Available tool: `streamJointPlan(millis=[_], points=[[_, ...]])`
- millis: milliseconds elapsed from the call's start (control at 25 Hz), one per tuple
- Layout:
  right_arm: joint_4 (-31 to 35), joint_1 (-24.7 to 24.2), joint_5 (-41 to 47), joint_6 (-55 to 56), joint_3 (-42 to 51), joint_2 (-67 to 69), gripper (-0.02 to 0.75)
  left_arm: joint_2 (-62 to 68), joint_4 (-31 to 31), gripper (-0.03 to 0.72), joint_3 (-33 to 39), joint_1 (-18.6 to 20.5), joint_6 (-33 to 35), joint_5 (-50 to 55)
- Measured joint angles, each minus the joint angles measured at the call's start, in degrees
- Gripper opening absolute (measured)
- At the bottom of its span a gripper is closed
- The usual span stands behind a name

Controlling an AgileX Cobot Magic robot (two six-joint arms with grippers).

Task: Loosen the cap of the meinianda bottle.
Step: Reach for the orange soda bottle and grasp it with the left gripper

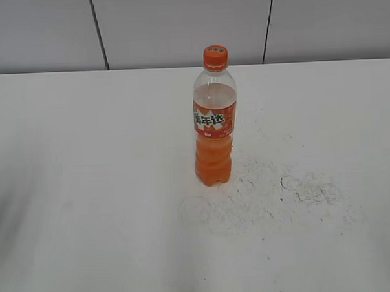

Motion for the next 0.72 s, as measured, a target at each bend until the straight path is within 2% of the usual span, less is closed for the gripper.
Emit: streamJointPlan(millis=[240,440,520,720], points=[[0.1,0.0,0.0,0.0,0.1,0.0,0.544,19.1,-0.2,0.239,0.4,-7.5,0.1,-20.4],[0.1,0.0,0.0,0.0,0.1,0.0,0.544,32.9,2.6,0.239,0.4,-9.4,-3.5,-35.0],[0.1,0.0,0.0,0.0,0.1,0.0,0.544,38.1,5.6,0.239,0.4,-9.4,-7.7,-41.8],[0.1,0.0,0.0,0.0,0.1,0.0,0.544,49.8,21.0,0.239,-2.1,-8.4,-18.7,-51.8]])
